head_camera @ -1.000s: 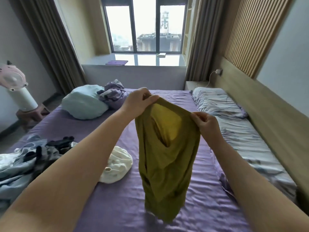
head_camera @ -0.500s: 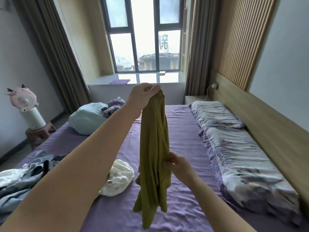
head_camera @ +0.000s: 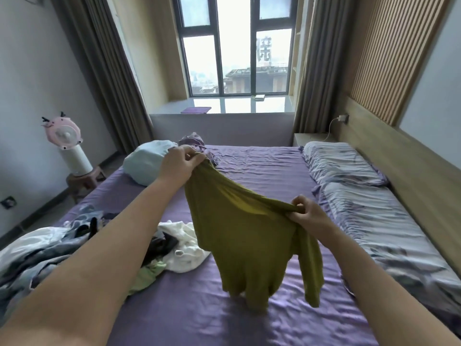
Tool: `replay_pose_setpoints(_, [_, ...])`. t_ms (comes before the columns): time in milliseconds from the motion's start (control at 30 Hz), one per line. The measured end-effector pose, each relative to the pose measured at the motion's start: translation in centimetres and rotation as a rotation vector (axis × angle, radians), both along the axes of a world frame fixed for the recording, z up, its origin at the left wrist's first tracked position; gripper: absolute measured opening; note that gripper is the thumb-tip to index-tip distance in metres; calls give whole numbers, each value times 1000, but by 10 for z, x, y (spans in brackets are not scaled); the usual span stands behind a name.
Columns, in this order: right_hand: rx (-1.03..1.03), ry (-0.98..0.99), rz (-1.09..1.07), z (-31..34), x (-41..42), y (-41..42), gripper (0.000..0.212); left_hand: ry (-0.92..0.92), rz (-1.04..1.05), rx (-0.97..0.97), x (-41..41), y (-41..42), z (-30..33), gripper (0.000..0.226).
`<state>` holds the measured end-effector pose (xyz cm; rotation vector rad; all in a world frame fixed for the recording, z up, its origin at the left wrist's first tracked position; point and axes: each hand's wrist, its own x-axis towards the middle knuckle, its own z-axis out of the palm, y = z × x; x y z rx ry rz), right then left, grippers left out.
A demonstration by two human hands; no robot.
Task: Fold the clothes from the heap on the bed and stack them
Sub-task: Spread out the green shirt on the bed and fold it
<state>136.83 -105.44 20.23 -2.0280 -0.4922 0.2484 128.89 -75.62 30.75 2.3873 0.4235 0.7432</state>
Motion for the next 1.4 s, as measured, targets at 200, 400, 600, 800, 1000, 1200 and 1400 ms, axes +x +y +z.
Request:
replay_pose_setpoints(200, [198,68,-48,23,-4,-13,18,64,-25,-43,-11,11,-9,29])
replay_pose_setpoints(400, [325,155,-107,54,-32,9,5,123,-117,-324,-26,-3,1,29])
replay_pose_setpoints(600, [492,197,-79,95,-79,72,5,19,-386,-810,-55,-68,-8,22])
replay_pose_setpoints(800, [298,157,131,121,-110,82,29,28,-669,-766,-75,-67,-13,29])
replay_pose_setpoints(1000, [191,-145,106,115,-122,67,32,-28,-474,-830,-76,-64,-20,17])
replay_pose_setpoints(1200, [114,-181,138,95,-125,50,40,48,-694,-1236,-86,-54,3,26])
replay_pose_setpoints(1400, [397,130,305,95,-144,65,32,23,-836,-1002,-95,-35,20,16])
